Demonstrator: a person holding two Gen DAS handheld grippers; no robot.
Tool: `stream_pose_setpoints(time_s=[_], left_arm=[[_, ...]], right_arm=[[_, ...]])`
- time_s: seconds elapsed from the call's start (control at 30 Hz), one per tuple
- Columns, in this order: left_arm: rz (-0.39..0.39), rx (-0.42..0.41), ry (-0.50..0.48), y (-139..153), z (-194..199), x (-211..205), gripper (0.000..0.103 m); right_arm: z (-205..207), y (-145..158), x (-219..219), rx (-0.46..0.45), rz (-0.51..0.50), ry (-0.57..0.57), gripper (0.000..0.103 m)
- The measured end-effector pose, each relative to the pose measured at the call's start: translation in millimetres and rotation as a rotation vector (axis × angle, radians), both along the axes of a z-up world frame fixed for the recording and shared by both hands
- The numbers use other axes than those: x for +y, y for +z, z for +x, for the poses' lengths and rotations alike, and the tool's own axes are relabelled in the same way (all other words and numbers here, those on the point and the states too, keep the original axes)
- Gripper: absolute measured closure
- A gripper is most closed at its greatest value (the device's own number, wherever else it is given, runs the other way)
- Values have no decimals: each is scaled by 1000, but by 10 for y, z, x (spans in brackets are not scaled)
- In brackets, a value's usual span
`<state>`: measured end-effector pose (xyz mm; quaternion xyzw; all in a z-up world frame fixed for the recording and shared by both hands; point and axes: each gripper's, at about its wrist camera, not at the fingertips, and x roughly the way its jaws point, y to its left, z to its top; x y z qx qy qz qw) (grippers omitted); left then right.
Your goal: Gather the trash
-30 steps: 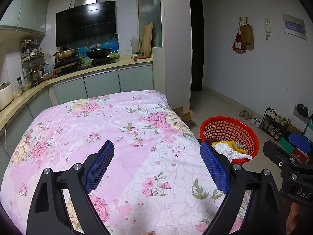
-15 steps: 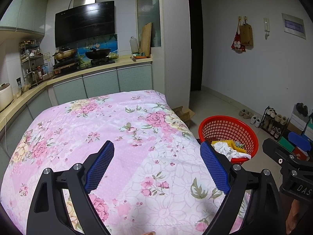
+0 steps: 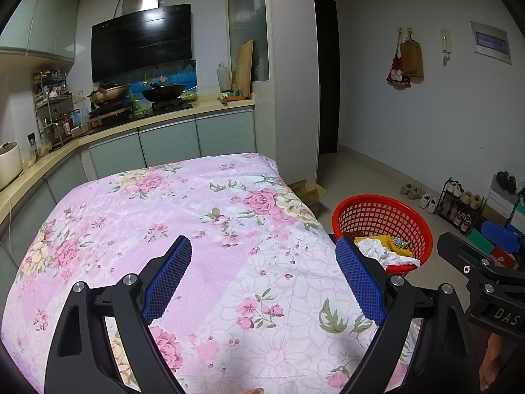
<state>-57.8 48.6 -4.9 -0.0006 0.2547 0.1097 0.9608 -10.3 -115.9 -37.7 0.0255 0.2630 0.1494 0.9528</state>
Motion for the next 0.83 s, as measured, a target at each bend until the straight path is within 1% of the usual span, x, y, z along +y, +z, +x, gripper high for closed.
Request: stream_pose_setpoints(time_s=[0.23, 0.4, 0.5, 0.57, 0.63, 0.73, 0.83], left_arm=[[-1, -2, -8, 1, -9, -8, 16], [-7, -23, -23, 22, -52, 30, 16], [-10, -33, -34, 72, -108, 76, 16], [-28, -47, -42, 133, -172, 142, 16], [-33, -53, -33, 194, -225, 224, 16], [-20, -61, 11, 256, -333, 407, 16], [12, -68, 67, 263, -441, 568, 12]], right_arm=[[4, -21, -6, 4, 1, -4, 7], [-2, -63, -35, 11, 3, -12, 7], [8, -77, -39, 13, 1, -16, 7], [0, -98, -27, 15, -6, -19, 7], [6, -104, 2, 11, -18, -23, 7], [-51, -116, 97, 6, -37, -14, 7], [-315, -165, 352, -11, -59, 60, 7]])
